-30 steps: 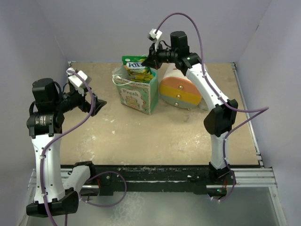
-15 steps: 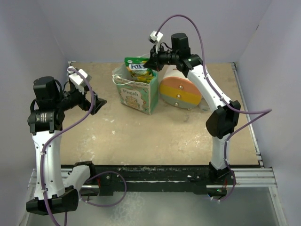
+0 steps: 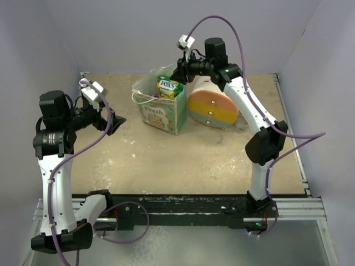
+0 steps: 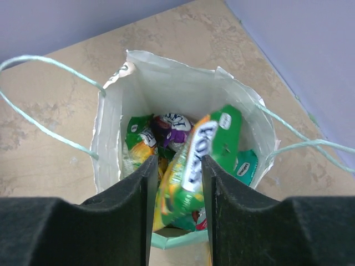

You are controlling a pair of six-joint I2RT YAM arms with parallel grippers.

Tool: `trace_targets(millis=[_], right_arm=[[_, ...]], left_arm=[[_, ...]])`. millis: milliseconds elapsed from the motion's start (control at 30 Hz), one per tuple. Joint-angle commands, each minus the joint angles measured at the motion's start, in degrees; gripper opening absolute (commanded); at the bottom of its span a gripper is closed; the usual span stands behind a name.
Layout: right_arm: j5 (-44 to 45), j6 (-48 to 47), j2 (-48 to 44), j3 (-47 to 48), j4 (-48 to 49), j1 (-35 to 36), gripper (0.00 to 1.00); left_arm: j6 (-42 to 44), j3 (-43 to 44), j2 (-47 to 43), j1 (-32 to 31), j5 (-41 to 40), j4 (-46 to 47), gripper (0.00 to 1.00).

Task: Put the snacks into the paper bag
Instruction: Place the snack in the paper bag.

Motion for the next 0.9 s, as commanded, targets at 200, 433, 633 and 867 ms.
trace_targets(millis=[200, 433, 633, 867], right_arm=[[-0.5, -0.76, -5.76, -1.5, 2.18, -0.03, 0.44], [1.33, -2.25, -8.6, -3.6, 1.23, -0.03, 0.46], [12.15, -4.54, -15.57, -8.06, -1.04, -0.11, 0.52], [23.82, -2.03, -21.68, -11.08, -6.42, -3.65, 0.59]], left_arm=[[-1.08, 0.21, -0.35, 0.38, -0.41, 3.01, 0.99], [-1.97, 0.42, -0.24, 0.38, -3.95, 3.36, 0.99], [-6.26, 1.22, 1.38, 0.38, -15.52, 6.33, 0.99], [-14.22, 0.03, 4.23, 0.38, -22.89, 12.59, 0.99]])
